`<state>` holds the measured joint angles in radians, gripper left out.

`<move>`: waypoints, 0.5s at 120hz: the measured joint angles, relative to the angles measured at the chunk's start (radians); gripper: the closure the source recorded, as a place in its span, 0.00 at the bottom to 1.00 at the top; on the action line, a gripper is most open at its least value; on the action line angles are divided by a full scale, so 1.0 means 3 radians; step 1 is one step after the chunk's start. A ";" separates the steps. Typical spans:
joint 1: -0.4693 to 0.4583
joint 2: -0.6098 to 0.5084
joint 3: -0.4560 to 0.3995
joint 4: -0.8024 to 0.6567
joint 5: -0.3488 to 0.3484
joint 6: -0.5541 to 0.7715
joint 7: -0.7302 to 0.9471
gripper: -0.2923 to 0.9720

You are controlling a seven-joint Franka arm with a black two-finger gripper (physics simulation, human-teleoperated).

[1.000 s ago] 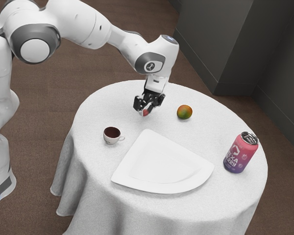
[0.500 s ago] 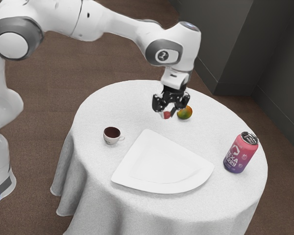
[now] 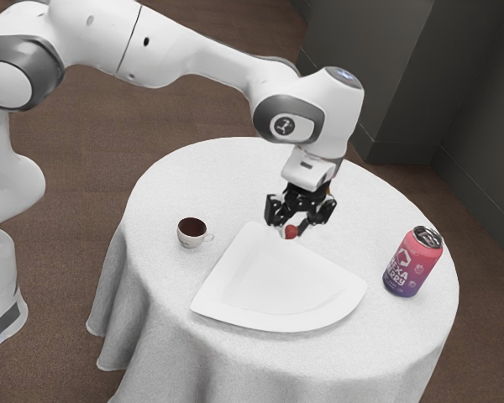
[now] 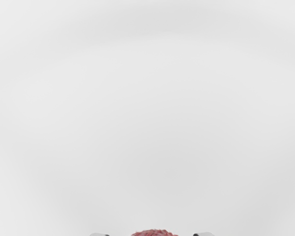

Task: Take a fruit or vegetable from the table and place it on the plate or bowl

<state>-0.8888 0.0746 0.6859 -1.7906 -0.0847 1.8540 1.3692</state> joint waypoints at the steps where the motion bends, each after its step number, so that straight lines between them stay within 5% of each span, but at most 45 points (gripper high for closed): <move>1: -0.0005 0.0000 0.0000 0.0000 0.0000 0.0001 -0.0003 0.63; 8: -0.0040 0.0005 -0.0001 0.0000 0.0001 0.0007 -0.0021 0.61; 30: -0.0033 0.0071 -0.0001 0.0000 -0.0002 0.0009 -0.0064 0.34; 60: 0.0058 0.0098 0.0011 0.0195 0.0113 -0.0093 -0.0094 0.25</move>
<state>-0.8715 0.1039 0.6893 -1.7320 -0.0506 1.8261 1.3411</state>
